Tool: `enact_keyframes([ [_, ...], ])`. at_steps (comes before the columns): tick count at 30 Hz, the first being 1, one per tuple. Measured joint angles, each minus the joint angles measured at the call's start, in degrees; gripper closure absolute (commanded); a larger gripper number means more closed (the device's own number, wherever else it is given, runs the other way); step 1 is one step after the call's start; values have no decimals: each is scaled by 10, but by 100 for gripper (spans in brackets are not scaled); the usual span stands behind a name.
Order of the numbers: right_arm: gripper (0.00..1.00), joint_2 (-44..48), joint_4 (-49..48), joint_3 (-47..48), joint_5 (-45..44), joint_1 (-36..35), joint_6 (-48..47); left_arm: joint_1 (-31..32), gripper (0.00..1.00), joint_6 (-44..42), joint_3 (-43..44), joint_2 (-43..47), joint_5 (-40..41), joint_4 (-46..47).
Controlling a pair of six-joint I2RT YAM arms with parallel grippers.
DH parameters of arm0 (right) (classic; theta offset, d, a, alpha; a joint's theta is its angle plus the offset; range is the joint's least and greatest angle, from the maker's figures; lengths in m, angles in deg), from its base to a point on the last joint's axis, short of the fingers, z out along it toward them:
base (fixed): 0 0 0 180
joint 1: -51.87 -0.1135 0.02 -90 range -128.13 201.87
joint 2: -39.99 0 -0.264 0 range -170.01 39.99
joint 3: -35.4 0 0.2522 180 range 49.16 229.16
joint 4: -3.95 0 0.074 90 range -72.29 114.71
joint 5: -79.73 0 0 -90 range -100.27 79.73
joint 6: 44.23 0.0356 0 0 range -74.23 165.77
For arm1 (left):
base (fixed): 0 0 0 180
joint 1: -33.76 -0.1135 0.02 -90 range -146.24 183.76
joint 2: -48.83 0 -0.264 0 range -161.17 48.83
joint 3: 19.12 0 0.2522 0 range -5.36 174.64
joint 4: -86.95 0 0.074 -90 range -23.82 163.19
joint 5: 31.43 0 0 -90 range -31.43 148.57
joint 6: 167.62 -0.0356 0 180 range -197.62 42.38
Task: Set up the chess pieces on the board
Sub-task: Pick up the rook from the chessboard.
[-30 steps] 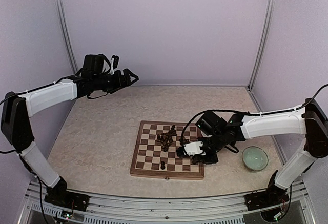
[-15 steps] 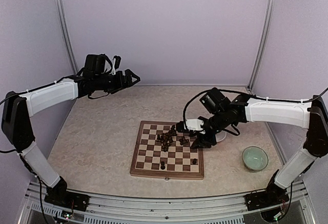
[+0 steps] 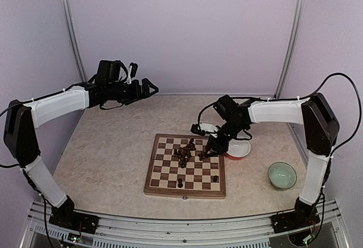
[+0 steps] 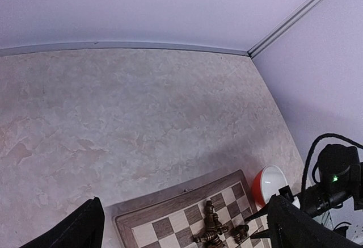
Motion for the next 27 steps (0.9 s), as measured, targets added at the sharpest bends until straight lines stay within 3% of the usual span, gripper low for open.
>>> enact_keyframes([
  [17,63,-86,41,92,29,9,49,3,1,-6,4,0,0,-5],
  [27,82,-90,61,93,52,16,54,3,1,-6,7,-1,0,-9],
])
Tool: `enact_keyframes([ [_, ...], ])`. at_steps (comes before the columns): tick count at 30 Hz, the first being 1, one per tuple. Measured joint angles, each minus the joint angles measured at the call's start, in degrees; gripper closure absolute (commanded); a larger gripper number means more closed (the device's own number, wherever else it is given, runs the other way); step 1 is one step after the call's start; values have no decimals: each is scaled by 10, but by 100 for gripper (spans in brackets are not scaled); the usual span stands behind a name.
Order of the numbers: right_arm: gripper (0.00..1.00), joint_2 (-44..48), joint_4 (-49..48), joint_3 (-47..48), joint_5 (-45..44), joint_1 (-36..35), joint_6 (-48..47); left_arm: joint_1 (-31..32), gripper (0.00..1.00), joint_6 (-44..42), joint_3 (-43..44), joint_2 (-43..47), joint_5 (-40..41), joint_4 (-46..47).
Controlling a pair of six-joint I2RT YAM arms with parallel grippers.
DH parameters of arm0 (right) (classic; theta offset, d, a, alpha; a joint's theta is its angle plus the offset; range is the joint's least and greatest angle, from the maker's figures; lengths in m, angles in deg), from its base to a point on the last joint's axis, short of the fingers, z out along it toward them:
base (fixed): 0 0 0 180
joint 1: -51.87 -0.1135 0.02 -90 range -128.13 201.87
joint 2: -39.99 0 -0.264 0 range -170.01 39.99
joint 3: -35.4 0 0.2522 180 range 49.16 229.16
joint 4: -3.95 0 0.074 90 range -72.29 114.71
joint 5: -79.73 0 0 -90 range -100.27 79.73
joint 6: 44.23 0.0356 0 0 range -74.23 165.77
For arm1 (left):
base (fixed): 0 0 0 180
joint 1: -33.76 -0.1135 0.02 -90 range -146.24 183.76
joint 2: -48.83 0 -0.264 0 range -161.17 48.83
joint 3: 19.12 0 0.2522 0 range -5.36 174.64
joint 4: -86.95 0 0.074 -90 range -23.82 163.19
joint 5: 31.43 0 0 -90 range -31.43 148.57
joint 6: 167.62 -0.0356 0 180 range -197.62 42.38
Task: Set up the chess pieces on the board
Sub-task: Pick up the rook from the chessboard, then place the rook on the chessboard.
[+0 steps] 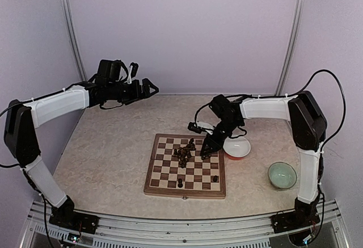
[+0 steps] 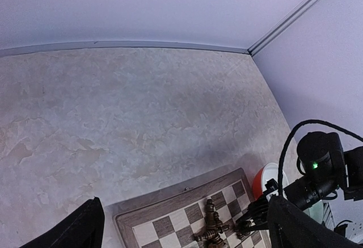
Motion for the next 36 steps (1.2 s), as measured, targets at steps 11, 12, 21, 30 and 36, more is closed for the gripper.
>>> enact_keyframes([
  [11,93,73,-24,-49,9,0,-6,0,1,0,5,-4,0,-7],
  [12,93,88,-29,-59,10,0,-8,0,1,0,5,-4,0,-7],
  [21,96,241,-122,-205,54,-1,-35,0,1,-6,8,-13,0,-12],
  [30,96,369,-232,-349,79,-26,-70,-8,1,-24,16,-28,1,-20],
  [36,96,370,-308,-388,49,-85,-90,-13,1,-43,16,-36,15,-19],
])
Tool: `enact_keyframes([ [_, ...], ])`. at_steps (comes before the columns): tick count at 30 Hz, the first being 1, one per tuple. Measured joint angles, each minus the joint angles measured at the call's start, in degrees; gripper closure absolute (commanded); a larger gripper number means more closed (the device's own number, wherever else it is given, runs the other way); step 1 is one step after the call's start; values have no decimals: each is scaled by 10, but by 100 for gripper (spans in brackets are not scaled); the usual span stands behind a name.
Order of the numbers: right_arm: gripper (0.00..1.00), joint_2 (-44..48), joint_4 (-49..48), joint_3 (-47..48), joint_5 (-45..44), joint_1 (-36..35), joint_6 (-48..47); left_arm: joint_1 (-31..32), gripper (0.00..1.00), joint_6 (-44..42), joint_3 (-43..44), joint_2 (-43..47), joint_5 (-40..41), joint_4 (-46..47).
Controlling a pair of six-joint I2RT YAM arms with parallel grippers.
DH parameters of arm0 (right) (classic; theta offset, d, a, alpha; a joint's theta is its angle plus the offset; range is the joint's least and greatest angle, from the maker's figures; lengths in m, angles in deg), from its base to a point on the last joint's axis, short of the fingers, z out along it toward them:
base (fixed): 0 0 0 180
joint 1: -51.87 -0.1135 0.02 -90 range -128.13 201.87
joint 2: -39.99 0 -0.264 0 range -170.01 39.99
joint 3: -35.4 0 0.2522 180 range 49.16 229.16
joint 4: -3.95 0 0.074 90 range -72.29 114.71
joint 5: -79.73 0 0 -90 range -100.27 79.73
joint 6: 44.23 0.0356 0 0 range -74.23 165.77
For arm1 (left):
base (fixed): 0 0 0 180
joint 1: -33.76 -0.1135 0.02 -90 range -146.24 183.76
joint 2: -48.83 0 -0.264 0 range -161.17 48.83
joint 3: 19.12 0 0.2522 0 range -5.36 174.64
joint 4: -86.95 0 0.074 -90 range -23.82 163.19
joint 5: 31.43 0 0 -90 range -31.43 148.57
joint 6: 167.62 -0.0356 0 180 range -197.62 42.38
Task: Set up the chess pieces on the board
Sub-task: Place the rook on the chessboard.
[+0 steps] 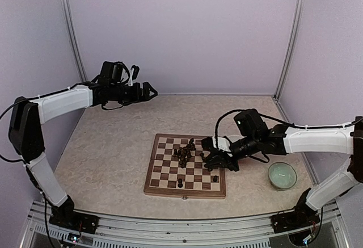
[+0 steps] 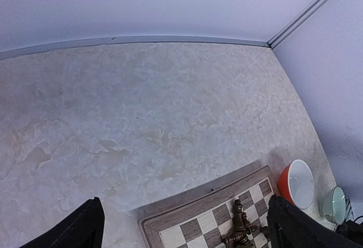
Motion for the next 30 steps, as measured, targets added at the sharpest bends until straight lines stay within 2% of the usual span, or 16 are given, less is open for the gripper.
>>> enact_keyframes([
  [5,97,-14,-77,-16,-43,-47,-22,3,1,-7,-10,11,6,25],
  [13,98,-46,-204,-60,-114,-75,-39,27,1,-10,-12,39,32,27],
  [30,96,-90,-333,-108,-201,-105,-23,55,1,2,-95,165,65,23],
])
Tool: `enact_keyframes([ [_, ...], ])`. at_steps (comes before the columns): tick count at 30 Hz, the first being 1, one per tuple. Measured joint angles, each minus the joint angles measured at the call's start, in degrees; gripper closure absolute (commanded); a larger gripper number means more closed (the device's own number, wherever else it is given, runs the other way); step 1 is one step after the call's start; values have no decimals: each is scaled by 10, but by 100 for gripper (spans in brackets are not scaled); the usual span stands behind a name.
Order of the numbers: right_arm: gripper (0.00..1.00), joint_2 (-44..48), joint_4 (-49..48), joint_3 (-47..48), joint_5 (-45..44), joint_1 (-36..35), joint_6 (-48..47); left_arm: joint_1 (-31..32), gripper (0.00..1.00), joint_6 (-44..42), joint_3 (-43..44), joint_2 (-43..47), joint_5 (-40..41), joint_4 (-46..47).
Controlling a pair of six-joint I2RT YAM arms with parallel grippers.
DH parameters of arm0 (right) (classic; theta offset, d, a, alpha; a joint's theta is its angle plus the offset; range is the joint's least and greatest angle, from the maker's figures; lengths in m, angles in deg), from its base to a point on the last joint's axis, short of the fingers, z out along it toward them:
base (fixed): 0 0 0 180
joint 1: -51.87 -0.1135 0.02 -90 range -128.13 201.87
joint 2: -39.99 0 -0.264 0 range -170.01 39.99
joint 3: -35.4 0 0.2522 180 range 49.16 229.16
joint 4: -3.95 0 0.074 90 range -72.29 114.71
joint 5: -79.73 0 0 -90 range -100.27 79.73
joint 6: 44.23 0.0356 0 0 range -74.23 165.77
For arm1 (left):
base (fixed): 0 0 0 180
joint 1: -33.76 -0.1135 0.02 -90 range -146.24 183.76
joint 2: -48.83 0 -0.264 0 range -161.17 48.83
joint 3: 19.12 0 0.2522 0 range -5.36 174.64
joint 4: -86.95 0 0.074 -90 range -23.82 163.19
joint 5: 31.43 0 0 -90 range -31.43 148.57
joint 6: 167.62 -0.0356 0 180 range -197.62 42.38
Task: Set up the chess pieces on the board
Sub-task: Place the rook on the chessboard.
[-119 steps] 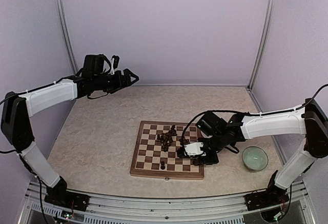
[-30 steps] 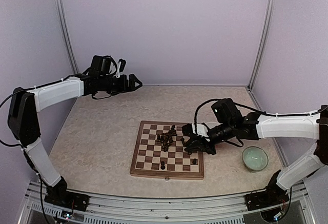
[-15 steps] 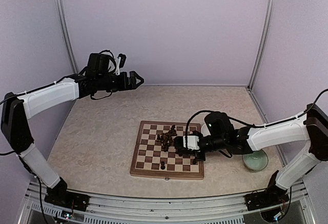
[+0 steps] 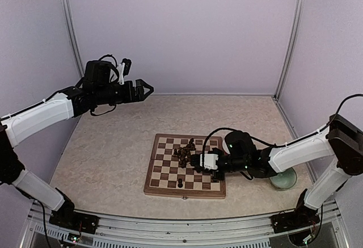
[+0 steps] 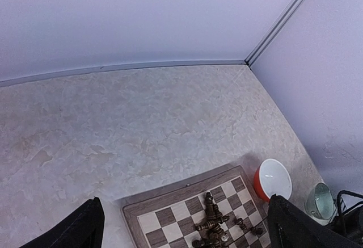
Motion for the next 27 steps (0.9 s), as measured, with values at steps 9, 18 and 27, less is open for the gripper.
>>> enact_keyframes([
  [9,97,-20,-44,-17,-9,0,21,5,1,9,-14,12,10,-5],
  [18,64,-32,-49,-19,-18,0,42,23,1,11,-21,13,11,-10],
  [27,59,5,51,28,28,21,69,66,1,7,-12,12,31,-50],
])
